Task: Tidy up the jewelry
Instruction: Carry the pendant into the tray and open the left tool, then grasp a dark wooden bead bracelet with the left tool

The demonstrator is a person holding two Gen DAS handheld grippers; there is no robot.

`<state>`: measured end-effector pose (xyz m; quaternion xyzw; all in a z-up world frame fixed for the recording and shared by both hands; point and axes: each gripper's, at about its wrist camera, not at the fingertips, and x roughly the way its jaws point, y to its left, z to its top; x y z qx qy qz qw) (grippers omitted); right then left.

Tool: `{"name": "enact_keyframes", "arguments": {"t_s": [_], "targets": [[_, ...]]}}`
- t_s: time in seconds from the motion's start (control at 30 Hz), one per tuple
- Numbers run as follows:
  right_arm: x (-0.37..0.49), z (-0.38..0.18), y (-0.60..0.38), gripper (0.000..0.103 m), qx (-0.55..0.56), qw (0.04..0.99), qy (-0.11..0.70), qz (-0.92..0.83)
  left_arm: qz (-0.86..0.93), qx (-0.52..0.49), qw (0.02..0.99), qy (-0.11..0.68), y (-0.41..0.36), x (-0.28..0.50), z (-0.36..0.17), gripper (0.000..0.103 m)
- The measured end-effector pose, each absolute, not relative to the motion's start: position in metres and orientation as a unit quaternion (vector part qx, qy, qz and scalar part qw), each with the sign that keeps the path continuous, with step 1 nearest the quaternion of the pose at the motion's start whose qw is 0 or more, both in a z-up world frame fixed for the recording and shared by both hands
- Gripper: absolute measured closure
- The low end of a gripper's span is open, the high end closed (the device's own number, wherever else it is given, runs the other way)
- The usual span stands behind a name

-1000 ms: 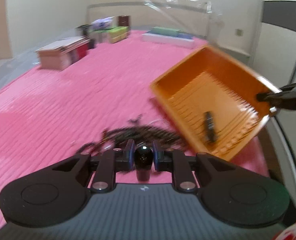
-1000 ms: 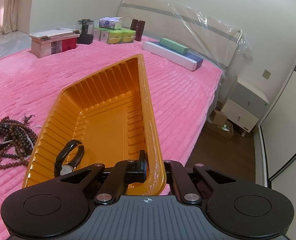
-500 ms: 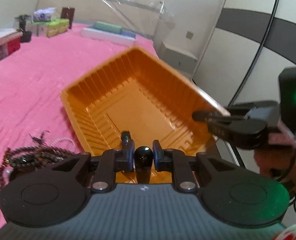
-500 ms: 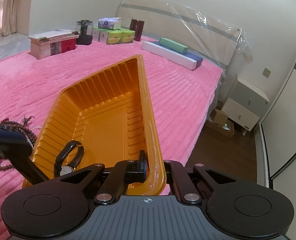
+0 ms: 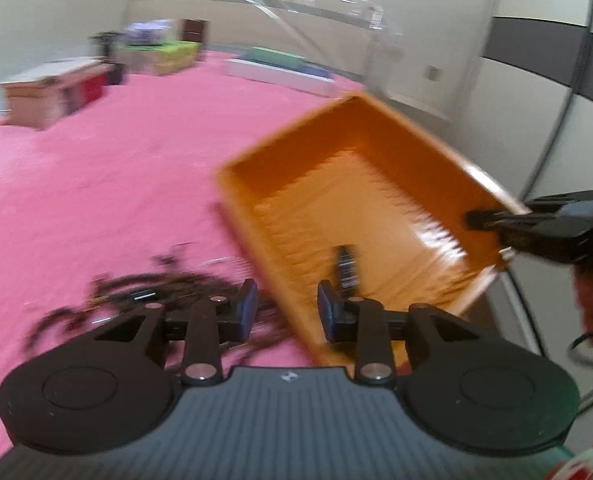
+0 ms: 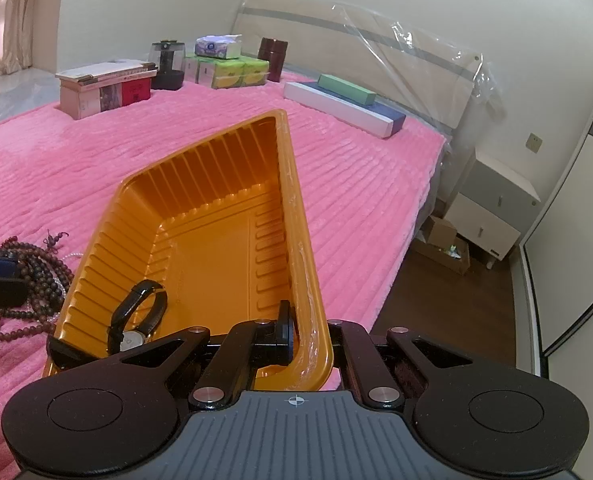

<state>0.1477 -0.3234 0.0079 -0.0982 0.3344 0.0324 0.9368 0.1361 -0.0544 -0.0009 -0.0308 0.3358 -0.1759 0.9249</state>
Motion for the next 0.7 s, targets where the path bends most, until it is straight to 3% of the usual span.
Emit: {"name": "enact_keyframes", "arguments": {"t_s": [0.3, 0.53, 0.7], "targets": [[0.148, 0.008, -0.323, 0.098, -0.099, 0.936, 0.336, 0.03, -0.012, 0.006, 0.938, 0.346, 0.043, 0.12, -0.034, 0.073], [0.15, 0.007, -0.325, 0.098, -0.101, 0.935, 0.337, 0.027, 0.014, 0.013, 0.931, 0.364, 0.065, 0.145, -0.051, 0.074], [0.15, 0.007, -0.325, 0.098, -0.102, 0.935, 0.339, 0.027, 0.017, 0.034, 0.921, 0.387, 0.061, 0.159, -0.064, 0.086]]}}
